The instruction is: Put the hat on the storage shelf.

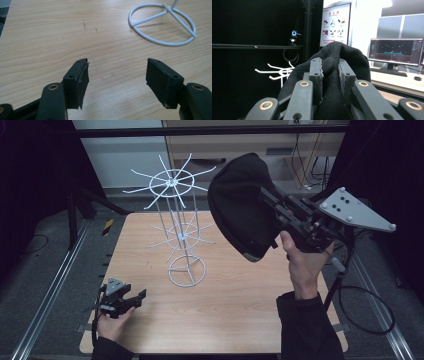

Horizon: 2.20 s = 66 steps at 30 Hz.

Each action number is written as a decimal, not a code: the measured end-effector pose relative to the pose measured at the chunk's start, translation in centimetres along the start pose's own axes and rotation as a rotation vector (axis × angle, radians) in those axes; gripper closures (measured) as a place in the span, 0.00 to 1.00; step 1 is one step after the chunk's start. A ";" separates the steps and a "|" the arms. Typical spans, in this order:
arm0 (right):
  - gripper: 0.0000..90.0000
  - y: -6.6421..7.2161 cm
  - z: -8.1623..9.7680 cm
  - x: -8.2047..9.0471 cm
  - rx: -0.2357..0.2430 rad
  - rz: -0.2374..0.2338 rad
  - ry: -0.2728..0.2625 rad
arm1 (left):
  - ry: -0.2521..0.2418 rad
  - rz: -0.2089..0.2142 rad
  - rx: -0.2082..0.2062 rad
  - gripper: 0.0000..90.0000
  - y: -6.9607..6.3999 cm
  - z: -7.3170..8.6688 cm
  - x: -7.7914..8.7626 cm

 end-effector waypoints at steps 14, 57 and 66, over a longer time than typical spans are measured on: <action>0.84 0.7 3.3 -2.9 -0.024 -0.020 0.052 | -0.001 0.005 -0.008 0.38 -0.1 0.0 -0.1; 0.58 0.5 10.6 -2.8 -0.002 0.000 0.278 | 0.015 0.002 -0.022 0.37 -0.3 0.1 -0.3; 0.40 0.2 10.2 -0.6 0.030 0.032 0.251 | 0.021 0.003 -0.025 0.37 -0.3 0.1 -0.3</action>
Point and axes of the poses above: each handheld gripper's, and its own axes: x roughly backward along the jaws, z roughly out of its underside, y roughly to its left, the point moved 5 cm from there along -x, roughly forward along the jaws, and after that the axes turned 6 degrees about -y, right-handed, at the moved point
